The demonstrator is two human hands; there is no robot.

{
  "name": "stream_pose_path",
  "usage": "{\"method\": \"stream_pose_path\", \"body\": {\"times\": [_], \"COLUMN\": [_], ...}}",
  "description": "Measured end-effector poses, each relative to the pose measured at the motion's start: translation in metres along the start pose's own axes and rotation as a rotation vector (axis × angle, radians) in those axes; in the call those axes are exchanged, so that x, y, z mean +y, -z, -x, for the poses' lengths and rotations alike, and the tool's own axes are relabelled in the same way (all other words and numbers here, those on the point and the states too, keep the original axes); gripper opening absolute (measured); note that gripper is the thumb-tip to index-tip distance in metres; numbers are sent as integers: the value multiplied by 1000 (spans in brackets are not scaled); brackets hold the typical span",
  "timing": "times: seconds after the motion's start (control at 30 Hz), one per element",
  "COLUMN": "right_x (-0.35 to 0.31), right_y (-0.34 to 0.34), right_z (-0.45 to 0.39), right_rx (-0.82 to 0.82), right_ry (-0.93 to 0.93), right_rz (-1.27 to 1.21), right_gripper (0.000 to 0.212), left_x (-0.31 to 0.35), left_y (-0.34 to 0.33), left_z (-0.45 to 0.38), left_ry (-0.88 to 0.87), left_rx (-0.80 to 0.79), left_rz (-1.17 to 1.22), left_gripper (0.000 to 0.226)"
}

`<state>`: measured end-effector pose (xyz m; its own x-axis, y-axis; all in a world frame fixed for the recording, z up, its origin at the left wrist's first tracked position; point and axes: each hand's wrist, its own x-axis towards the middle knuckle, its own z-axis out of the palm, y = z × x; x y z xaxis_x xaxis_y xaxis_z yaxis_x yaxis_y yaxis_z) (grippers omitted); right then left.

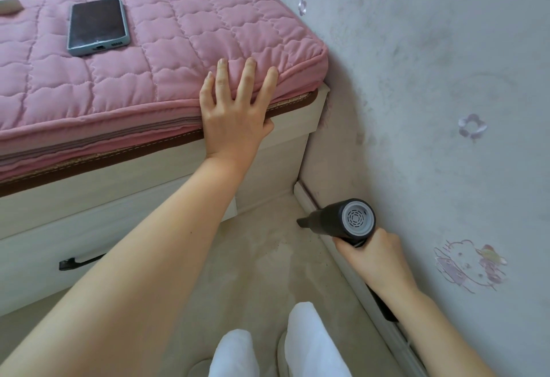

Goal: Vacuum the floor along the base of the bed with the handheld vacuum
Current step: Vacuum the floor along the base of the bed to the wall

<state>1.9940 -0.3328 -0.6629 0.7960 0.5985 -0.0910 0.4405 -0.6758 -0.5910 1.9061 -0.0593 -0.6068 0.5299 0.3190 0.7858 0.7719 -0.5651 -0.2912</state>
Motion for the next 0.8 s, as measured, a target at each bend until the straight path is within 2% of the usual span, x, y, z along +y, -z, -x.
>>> {"method": "stream_pose_path", "body": {"times": [0.3,0.57,0.8], "right_x": [9,8,-1], "right_y": [6,6,-5], "right_z": [12,23,31], "right_rx": [-8,-43,-66], "right_ry": [-44,-50,30], "right_rz": [11,-19,-30], "right_gripper": [31,29,31], "left_x": [-4,-7,-7], "left_y": [7,8,9], "left_z": [3,4,4], "left_ry": [-26,-40,-14], "left_rx": [5,-31,-51], "left_rz": [3,27,59], "left_gripper": [72,75,74]}}
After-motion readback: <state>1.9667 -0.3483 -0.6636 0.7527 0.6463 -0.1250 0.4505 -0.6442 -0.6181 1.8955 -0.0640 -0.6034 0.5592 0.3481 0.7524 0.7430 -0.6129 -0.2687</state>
